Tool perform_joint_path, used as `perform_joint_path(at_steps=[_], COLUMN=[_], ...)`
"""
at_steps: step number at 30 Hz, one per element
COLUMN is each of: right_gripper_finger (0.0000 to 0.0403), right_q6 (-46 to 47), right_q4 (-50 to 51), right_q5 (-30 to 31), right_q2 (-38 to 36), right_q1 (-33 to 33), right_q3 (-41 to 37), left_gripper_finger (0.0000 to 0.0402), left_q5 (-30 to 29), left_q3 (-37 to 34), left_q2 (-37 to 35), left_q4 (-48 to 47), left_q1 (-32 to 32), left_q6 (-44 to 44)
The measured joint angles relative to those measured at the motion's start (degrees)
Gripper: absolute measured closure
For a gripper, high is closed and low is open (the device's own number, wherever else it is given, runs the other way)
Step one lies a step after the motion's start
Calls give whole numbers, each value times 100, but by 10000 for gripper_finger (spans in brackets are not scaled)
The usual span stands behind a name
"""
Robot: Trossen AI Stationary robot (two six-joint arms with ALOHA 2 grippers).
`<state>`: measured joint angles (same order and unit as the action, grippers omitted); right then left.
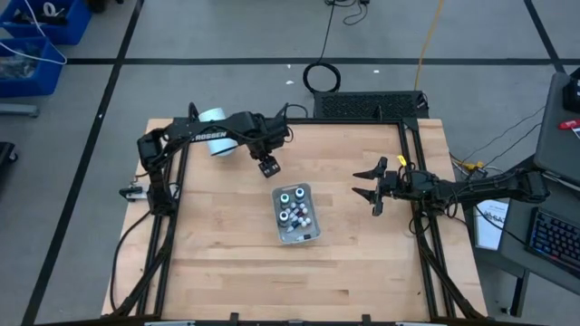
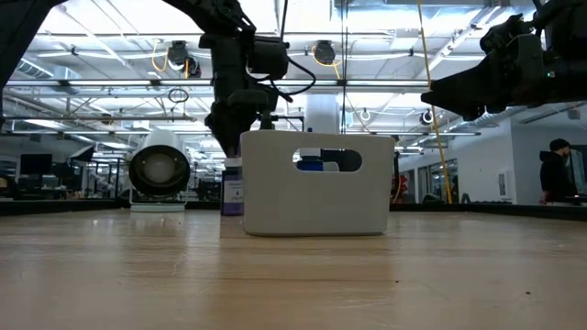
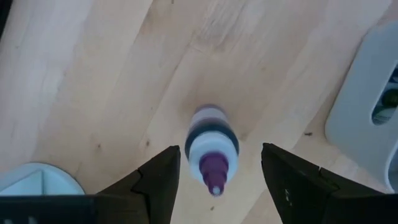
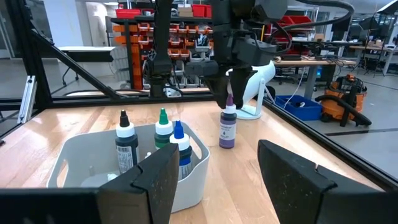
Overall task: Pick & Place food coloring
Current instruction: Put the purple food coloring bottle into the bin
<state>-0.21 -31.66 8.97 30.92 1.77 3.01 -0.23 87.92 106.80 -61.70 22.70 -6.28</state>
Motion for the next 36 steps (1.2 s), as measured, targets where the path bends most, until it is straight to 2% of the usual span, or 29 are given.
perform_joint_path(at_steps=[5,14,19,36], right_gripper_finger=[197,197,197,197], right_q6=[0,0,0,0], right_q4=[0,22,20,20], right_q5=[0,0,0,0], right_q2=[2,1,2,2], right_q1=[-1,-1,-1,-1], right_q3=[0,-1,-2,0], left_gripper_finger=[178,178,179,179], left_q5=[6,15,61,129], left_q3=[-14,-565,-579,-579], left_q2=[7,8,9,9], left_q4=[60,284,539,534], left_q1=[0,85,100,96], left_q6=[-22,-60,-52,17])
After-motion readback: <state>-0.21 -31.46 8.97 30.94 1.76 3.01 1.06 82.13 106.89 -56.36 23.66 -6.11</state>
